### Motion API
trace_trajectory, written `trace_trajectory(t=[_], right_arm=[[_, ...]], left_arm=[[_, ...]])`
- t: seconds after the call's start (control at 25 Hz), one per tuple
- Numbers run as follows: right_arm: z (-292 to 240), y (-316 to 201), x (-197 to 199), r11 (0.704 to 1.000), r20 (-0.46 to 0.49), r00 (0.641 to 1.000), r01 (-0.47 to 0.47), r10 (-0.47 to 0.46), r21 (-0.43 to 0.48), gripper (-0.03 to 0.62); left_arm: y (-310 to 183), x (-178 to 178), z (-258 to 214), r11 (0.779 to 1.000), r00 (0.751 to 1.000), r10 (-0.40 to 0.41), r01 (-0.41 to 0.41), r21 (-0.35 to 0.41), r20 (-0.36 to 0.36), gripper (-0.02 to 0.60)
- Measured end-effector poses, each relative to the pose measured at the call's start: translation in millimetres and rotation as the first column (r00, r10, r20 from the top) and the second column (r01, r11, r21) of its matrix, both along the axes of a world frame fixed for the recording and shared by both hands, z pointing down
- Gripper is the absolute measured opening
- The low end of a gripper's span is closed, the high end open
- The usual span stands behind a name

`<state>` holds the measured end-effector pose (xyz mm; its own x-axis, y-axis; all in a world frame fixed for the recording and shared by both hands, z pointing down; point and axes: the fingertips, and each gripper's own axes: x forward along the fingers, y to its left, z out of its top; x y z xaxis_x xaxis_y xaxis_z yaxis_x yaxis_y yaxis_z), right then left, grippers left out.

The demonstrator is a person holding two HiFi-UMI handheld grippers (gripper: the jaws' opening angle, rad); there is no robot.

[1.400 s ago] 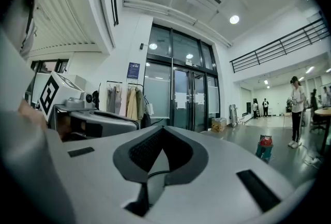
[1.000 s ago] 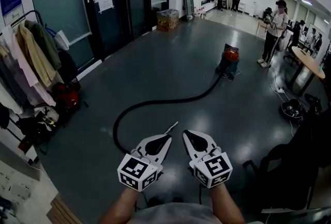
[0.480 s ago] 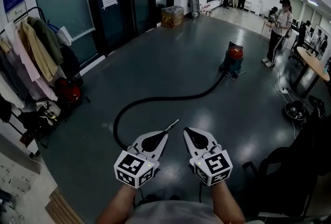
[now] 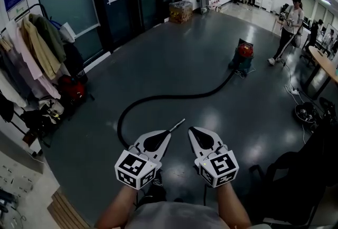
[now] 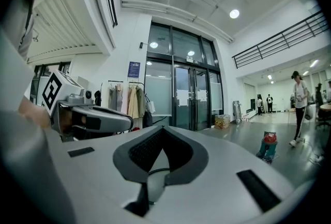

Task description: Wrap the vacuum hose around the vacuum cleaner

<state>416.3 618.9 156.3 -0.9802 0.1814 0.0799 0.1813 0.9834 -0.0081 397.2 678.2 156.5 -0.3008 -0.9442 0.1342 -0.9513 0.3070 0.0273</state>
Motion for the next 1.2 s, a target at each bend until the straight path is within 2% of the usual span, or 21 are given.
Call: trace_trajectory(t=[0.28, 0.84, 1.2], right_arm=[[13, -11, -58, 1.000, -0.036, 0.999, -0.018, 0.018, 0.010, 0.005], [46, -49, -249, 0.996, -0.117, 0.989, -0.091, 0.093, 0.026, 0.005], [54, -60, -349, 0.990, -0.163, 0.977, -0.137, 0.140, 0.033, 0.005]], left_arm=[[-14, -64, 14, 1.000, 0.999, 0.027, -0.027, 0.015, -0.027, 0.008], [-53, -256, 49, 0.995, 0.991, 0.101, -0.101, -0.001, -0.084, 0.008], [-65, -352, 62, 0.989, 0.981, 0.146, -0.148, -0.003, -0.127, 0.008]])
